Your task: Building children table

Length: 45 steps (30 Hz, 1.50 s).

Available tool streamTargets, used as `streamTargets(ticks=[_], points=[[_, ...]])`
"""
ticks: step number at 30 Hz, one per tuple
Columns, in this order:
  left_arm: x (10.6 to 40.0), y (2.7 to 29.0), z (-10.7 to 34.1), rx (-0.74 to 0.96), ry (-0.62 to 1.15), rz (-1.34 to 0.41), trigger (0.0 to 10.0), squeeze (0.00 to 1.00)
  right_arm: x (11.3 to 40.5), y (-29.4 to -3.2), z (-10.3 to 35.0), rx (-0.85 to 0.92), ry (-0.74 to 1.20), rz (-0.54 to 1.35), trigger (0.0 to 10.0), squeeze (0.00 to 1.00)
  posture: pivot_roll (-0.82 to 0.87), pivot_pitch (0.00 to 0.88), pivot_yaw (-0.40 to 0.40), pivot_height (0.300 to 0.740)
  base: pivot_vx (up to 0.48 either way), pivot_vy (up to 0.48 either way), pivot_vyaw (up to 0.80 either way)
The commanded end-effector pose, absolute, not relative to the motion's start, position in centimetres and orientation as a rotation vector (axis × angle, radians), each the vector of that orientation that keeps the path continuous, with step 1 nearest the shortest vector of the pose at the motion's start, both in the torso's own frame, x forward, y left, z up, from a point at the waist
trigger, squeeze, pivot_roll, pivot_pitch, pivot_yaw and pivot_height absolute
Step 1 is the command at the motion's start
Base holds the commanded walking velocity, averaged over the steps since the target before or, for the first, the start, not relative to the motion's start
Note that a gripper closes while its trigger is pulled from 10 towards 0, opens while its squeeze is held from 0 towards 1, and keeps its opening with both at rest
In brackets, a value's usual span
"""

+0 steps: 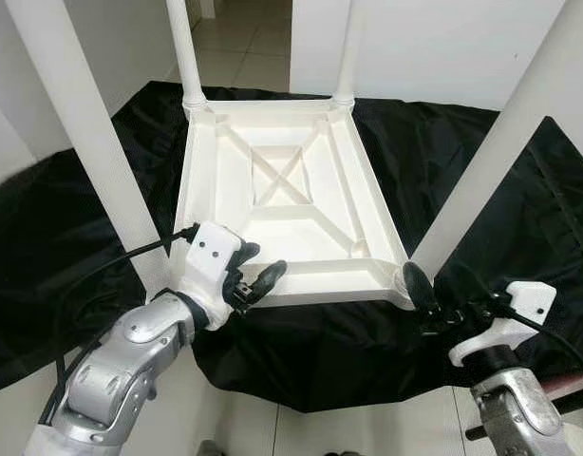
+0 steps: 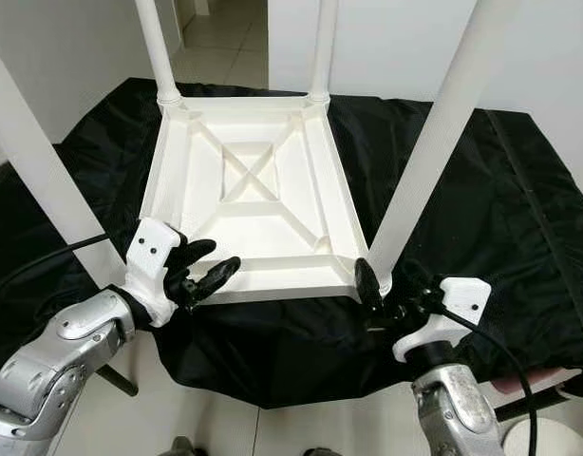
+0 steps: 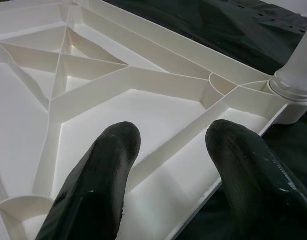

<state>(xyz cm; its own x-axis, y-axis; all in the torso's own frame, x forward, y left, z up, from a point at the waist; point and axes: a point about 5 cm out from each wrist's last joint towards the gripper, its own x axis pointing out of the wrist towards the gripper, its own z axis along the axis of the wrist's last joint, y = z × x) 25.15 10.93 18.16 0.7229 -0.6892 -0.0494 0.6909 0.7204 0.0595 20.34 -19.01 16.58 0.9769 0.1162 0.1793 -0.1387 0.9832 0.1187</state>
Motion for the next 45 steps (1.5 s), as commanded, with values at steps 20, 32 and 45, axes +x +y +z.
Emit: streamTargets(ticks=[20, 32, 45], points=[[25.8, 10.5, 15.0, 0.075, 0.09, -0.634, 10.0, 0.0, 25.1, -18.0, 15.2, -0.069, -0.196, 0.156, 10.0, 0.0, 0.03, 0.09, -0.019, 0.74, 0.0, 0.0, 0.0], [25.6, 11.5, 11.7, 0.226, 0.228, -0.671, 10.0, 0.0, 28.5, -16.3, 15.4, -0.055, -0.194, 0.108, 10.0, 0.0, 0.04, 0.093, -0.033, 0.74, 0.0, 0.0, 0.0], [27.0, 13.6, 11.0, 0.331, 0.259, -0.601, 10.0, 0.0, 28.5, -12.5, 14.5, 0.035, -0.16, 0.111, 10.0, 0.0, 0.05, 0.098, -0.043, 0.74, 0.0, 0.0, 0.0]])
